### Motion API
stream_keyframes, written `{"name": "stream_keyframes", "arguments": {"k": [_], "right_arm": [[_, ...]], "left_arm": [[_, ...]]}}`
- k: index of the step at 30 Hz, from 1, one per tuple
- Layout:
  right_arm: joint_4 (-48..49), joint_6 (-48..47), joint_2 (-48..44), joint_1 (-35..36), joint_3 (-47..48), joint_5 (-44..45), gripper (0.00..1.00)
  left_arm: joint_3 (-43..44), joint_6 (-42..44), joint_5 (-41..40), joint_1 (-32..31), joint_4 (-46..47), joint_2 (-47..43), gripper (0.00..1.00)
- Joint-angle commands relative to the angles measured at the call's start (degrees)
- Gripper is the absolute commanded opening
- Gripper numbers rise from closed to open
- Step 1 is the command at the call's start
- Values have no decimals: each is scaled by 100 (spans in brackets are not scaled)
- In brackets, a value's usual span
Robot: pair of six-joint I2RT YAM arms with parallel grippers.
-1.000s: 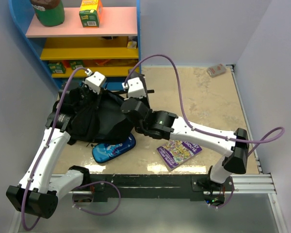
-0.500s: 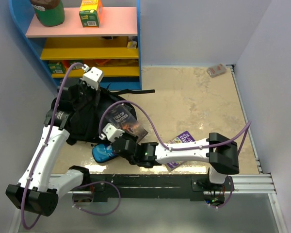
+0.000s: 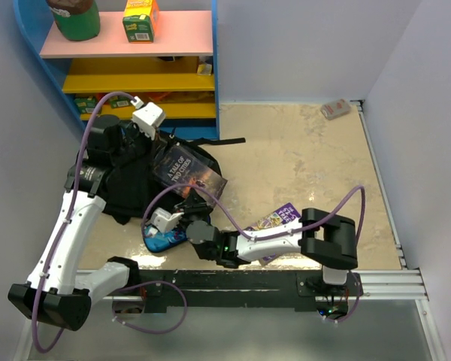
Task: Pack the student bag
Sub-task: Place the book in the student bag.
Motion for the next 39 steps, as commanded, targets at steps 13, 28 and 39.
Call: {"name": "stream_keyframes", "arguments": {"k": [13,28,39], "right_arm": [[5062,-5246,2197,-158,-200,-984,0],[-177,-205,1093,-53,1495,-435,99],[-2811,3137,-763,-140,751,-2063,79]], "left_arm": [[452,435,1216,-23,-295,110,0],[267,453,1207,-23,-207,66,0],[232,400,1066,-23,-128,40,0]]}}
